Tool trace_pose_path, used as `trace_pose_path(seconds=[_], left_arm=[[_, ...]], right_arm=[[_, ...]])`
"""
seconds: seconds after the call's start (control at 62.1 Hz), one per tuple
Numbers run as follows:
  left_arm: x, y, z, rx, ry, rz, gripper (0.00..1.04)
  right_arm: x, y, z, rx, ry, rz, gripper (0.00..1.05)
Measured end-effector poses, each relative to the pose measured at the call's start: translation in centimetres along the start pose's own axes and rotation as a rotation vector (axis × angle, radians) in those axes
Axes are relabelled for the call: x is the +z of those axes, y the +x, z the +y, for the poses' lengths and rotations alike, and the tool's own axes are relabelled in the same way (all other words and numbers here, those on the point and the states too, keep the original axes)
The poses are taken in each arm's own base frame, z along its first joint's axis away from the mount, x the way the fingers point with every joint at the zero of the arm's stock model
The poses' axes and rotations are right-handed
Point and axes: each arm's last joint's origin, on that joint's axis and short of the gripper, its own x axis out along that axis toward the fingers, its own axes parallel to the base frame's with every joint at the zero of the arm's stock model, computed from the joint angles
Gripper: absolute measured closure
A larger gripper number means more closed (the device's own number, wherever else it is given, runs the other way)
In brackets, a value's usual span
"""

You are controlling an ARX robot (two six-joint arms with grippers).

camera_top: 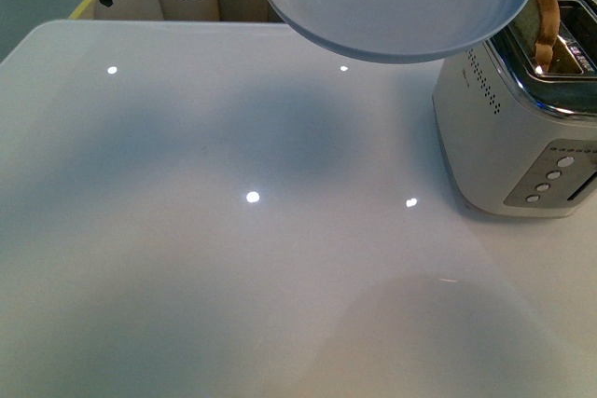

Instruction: Left arm holds plate, right arm toasts bread

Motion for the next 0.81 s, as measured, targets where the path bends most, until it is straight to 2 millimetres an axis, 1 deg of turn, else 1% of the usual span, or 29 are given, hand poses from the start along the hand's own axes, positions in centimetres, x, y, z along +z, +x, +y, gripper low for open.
trace_pose_path(seconds=[0.467, 0.564, 0.628, 0.805], left_arm=[[0.0, 0.0, 0.0, 0.000, 0.000, 0.000, 1.02], [0.0, 0.0, 0.0, 0.000, 0.000, 0.000, 1.02], [0.0, 0.0, 0.0, 0.001, -0.001, -0.001, 1.02], [0.0, 0.0, -0.1, -0.001, 0.001, 0.000, 1.02]], right_arm=[[0.0, -0.9, 0.0, 0.000, 0.000, 0.002, 1.03], [-0.5, -1.7, 0.0, -0.002, 0.000, 0.035, 1.03], [-0.3, -2.0, 0.0, 0.001, 0.000, 0.009, 1.03], [-0.3, -2.0, 0.0, 0.002, 0.000, 0.007, 1.03]])
